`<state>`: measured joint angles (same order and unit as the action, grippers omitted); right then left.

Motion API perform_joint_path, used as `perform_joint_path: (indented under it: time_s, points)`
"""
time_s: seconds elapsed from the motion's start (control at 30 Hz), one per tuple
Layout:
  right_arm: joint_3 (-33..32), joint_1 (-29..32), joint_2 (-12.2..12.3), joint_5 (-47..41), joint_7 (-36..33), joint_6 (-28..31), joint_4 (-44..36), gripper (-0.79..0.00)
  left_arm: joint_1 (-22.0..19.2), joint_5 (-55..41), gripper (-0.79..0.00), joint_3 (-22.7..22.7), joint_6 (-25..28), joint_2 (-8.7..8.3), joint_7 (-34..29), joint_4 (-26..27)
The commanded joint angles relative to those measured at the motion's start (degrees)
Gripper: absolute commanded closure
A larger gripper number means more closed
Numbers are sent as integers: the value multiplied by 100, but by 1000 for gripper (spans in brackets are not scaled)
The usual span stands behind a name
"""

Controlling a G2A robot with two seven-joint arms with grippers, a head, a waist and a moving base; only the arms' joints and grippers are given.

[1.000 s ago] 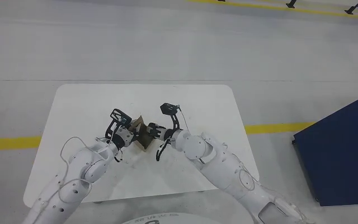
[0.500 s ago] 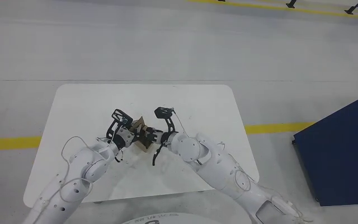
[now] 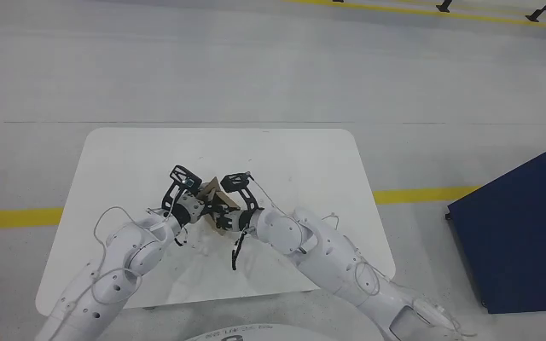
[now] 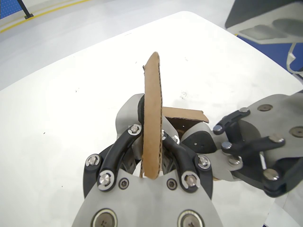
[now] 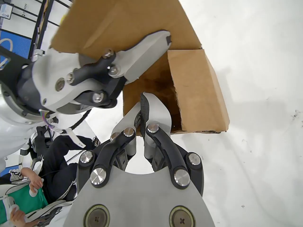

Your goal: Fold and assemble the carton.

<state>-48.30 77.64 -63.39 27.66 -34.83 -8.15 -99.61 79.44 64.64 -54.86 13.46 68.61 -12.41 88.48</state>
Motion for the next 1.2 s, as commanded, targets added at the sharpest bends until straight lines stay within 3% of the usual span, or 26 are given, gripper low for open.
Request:
perform_joint_path:
  time_s: [0.0, 0.37, 0.7, 1.17]
  points:
    - [-27, 40, 7, 5, 17, 113, -16, 0, -7, 5, 0, 14, 3, 7, -9, -6]
    - [40, -218, -148, -56, 338, -614, 353, 0, 17, 46, 0, 23, 77, 22, -9, 22]
    - [-434, 73, -156, -247, 1230, -712, 169, 0, 29, 108, 0, 15, 150, 26, -65, 13]
    - [42, -132, -206, 876, 346, -919, 322, 0, 38, 97, 0, -41, 199, 34, -62, 14]
